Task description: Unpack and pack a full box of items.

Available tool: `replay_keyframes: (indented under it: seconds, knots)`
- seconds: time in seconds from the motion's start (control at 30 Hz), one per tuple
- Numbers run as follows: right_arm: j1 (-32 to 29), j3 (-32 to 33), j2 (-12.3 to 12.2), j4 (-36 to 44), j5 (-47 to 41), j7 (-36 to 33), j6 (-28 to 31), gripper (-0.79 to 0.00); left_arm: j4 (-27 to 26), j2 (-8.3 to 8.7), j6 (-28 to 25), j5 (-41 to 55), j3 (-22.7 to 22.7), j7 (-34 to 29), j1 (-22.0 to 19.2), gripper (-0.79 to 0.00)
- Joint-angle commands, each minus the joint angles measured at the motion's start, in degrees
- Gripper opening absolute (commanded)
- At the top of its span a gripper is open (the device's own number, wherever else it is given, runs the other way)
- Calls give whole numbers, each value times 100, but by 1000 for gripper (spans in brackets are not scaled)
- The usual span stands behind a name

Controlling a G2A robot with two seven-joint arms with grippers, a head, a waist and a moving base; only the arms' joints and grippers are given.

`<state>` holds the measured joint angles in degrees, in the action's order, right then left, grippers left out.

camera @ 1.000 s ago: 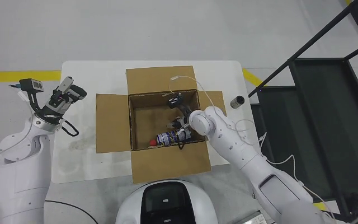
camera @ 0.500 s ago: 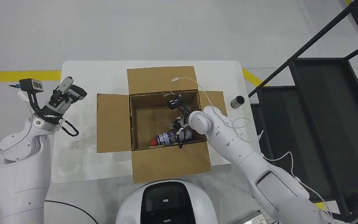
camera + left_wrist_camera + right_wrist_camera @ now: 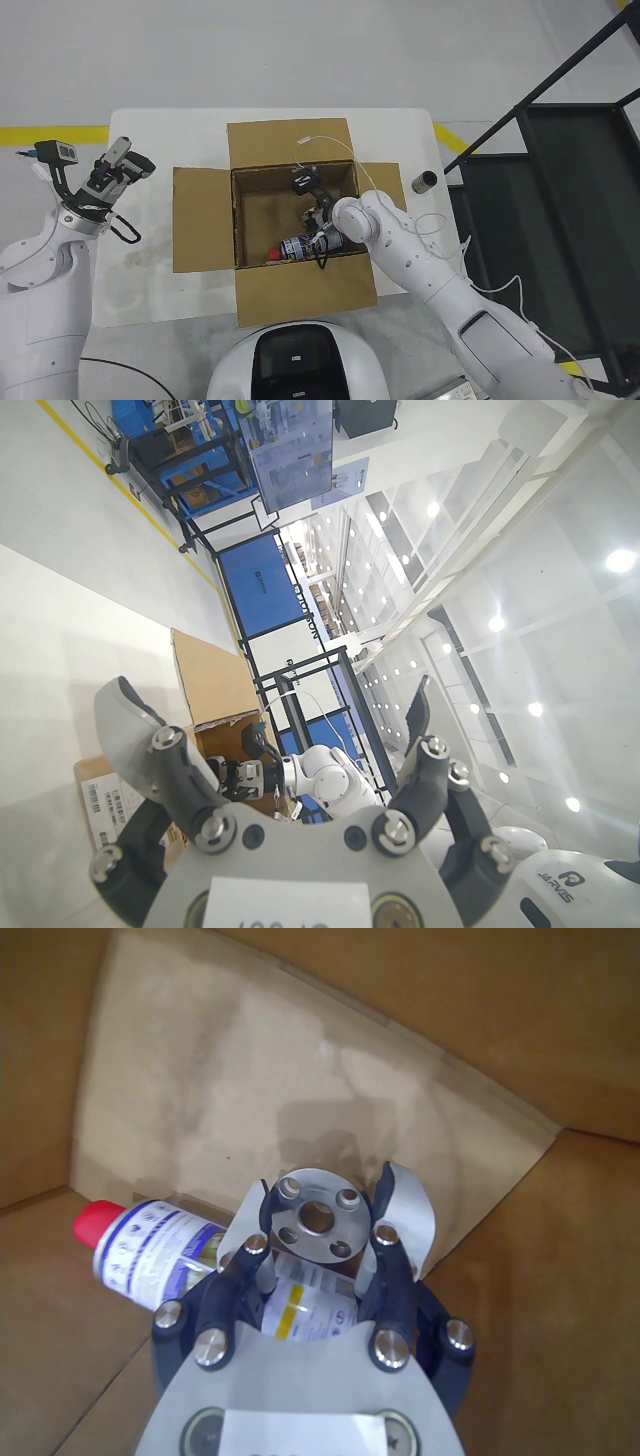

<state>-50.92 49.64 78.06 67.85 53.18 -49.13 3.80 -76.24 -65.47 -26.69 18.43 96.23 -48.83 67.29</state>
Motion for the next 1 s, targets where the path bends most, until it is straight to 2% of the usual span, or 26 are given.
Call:
replay_keyframes:
  seconds: [0.0, 0.17, 0.43, 0.47, 0.53, 0.57, 0.6, 0.97]
  knots:
    - [-86, 63, -32, 232, 52, -23, 34, -785, 0, 0, 0, 0, 0, 0, 0, 0]
    - [-212, 134, -73, 444, 148, -135, 68, -785, 0, 0, 0, 0, 0, 0, 0, 0]
    - [158, -154, 119, -374, -198, 59, 109, -785, 0, 0, 0, 0, 0, 0, 0, 0]
    - [190, -171, 137, -422, -241, 97, 125, -686, 0, 0, 0, 0, 0, 0, 0, 0]
    - [224, -174, 156, -454, -283, 168, 149, -394, 0, 0, 0, 0, 0, 0, 0, 0]
    - [226, -169, 158, -444, -284, 187, 160, -55, 0, 0, 0, 0, 0, 0, 0, 0]
    - [221, -155, 155, -416, -274, 189, 159, 0, 0, 0, 0, 0, 0, 0, 0, 0]
    - [21, -78, 88, -96, 4, -98, 128, 0, 0, 0, 0, 0, 0, 0, 0, 0]
